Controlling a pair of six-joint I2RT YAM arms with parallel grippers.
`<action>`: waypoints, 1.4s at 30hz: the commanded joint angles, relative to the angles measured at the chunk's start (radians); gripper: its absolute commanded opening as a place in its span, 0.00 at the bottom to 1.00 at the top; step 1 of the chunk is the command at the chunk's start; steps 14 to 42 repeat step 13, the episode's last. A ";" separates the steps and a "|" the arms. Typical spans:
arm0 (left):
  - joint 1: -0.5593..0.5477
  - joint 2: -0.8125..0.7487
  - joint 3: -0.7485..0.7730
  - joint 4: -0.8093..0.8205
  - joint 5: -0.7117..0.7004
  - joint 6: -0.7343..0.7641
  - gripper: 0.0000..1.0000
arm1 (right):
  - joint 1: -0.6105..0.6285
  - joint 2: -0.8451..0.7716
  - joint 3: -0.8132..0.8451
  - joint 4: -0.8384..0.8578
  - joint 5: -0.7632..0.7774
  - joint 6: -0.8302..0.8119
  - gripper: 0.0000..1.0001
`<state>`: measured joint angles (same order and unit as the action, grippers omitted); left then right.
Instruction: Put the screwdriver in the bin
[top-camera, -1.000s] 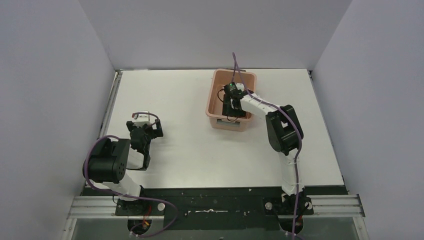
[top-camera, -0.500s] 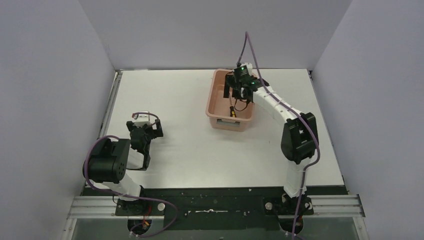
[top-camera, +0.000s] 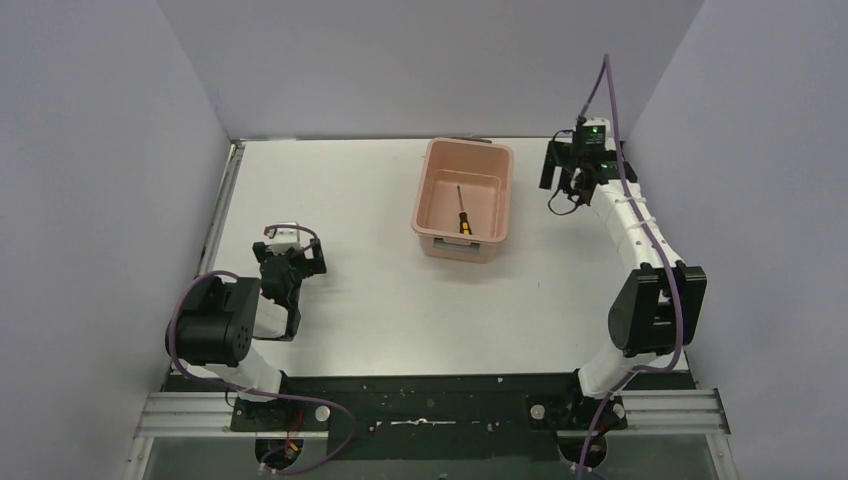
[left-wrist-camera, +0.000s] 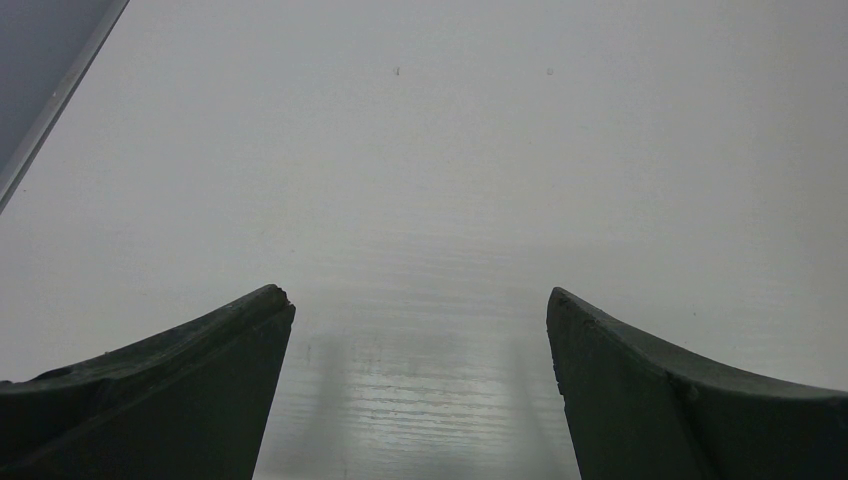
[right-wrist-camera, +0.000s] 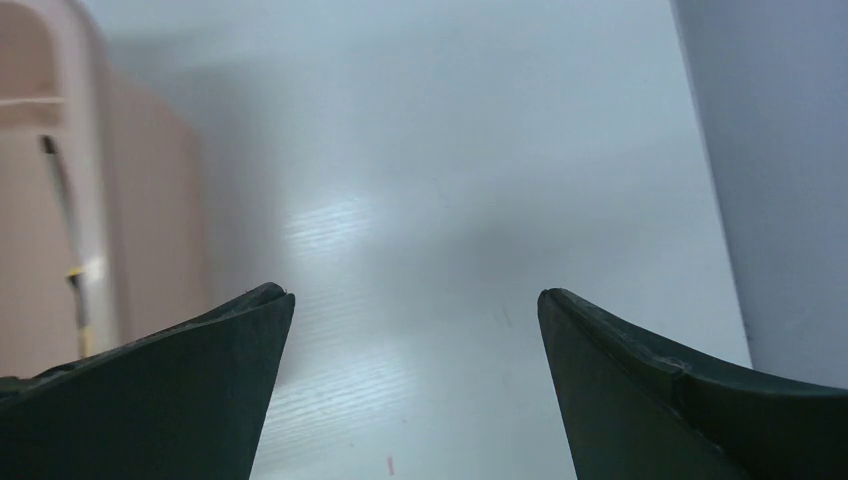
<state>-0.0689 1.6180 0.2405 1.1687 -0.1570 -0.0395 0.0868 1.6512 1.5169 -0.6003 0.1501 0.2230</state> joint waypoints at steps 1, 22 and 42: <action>0.004 -0.009 0.014 0.040 0.001 0.007 0.97 | -0.084 -0.062 -0.070 0.015 0.019 -0.070 1.00; 0.004 -0.009 0.014 0.040 0.001 0.007 0.97 | -0.129 -0.143 -0.133 0.108 0.007 -0.019 1.00; 0.004 -0.009 0.014 0.040 0.001 0.007 0.97 | -0.129 -0.143 -0.133 0.108 0.007 -0.019 1.00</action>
